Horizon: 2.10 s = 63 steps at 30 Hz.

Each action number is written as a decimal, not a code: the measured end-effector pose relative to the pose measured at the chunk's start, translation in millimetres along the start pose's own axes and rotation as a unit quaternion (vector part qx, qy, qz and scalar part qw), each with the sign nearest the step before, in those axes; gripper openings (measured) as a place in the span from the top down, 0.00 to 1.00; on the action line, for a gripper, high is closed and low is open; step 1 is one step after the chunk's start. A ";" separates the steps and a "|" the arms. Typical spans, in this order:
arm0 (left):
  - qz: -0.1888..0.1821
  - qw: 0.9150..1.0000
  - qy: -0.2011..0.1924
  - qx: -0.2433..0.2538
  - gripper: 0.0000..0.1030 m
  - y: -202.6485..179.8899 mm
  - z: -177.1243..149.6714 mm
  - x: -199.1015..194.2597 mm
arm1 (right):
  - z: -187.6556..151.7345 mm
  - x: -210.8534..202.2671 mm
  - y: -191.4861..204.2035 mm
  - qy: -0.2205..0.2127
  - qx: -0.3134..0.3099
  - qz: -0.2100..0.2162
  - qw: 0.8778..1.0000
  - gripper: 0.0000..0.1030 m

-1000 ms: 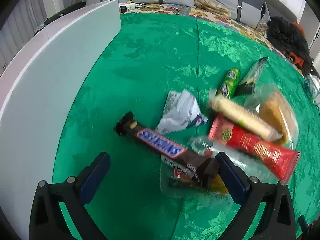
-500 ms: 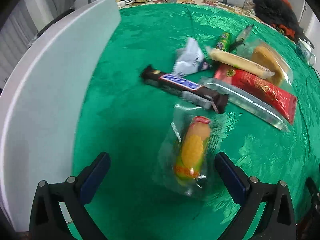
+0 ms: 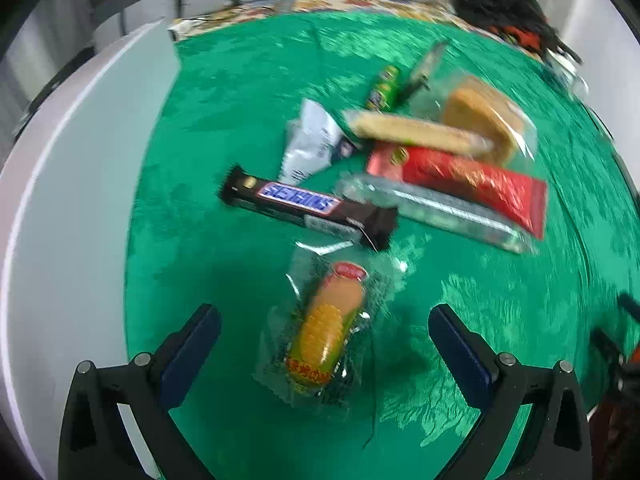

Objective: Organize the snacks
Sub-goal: 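Grasp the corn-shaped cake with the left tool while the right tool grasps the red wafer packet, then lift both held snacks and carry them over the white box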

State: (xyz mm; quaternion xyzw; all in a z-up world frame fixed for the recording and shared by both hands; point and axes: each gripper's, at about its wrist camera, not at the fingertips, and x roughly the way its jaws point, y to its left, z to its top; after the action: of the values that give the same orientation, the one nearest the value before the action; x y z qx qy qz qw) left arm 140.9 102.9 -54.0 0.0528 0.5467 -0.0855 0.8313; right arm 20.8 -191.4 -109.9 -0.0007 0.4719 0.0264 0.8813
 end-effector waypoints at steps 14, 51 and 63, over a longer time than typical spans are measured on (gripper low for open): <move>-0.024 0.998 0.013 0.059 0.66 -12.1 -11.0 -9.8 | -0.5 0.5 -1.1 -0.003 -0.001 0.001 1.000 0.07; -0.126 0.985 -0.082 -0.080 0.68 16.2 -68.5 -58.8 | 131.1 29.9 116.2 0.188 -0.158 0.150 0.958 0.81; -0.142 0.978 -0.110 -0.102 0.68 24.6 -82.0 -85.1 | 126.0 20.0 50.0 0.177 0.000 0.230 0.957 0.93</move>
State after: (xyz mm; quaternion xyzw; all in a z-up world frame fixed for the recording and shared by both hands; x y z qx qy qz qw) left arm 39.0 149.1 -8.5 -0.1202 0.4600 -0.1521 0.8665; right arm 134.3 -137.2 -55.5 0.1030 0.6077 0.2284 0.7536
